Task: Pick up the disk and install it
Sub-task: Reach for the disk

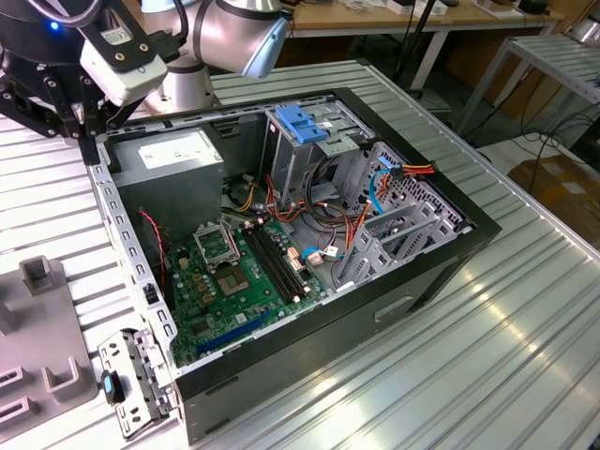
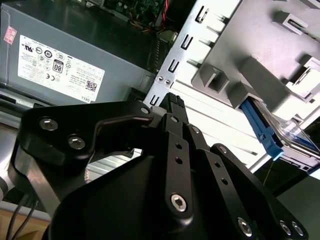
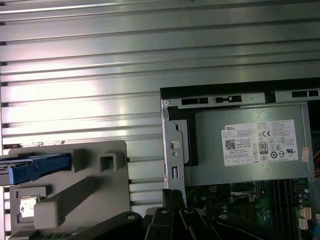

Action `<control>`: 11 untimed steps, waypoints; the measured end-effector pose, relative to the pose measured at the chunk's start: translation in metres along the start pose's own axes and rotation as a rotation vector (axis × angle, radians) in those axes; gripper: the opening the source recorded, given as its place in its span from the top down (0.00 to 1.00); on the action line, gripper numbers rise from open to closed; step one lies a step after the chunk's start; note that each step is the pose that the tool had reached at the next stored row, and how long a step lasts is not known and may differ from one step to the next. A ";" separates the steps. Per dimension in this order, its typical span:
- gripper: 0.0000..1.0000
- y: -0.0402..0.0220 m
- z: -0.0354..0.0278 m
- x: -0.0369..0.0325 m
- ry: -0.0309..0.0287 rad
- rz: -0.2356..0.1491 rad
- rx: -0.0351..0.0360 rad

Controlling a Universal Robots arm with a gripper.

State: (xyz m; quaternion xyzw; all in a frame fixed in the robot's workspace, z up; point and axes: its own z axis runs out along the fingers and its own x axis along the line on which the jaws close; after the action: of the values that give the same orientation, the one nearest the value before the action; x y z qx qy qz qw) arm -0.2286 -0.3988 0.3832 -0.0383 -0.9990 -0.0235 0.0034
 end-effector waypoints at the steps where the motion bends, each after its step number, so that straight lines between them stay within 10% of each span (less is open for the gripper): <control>1: 0.89 -0.0001 0.0000 0.0006 0.0002 0.000 0.0000; 11: 0.89 -0.0006 0.0005 0.0069 0.0019 0.000 0.0000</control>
State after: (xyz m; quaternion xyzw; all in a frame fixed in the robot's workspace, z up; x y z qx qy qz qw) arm -0.2355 -0.3989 0.3828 -0.0383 -0.9990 -0.0235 0.0044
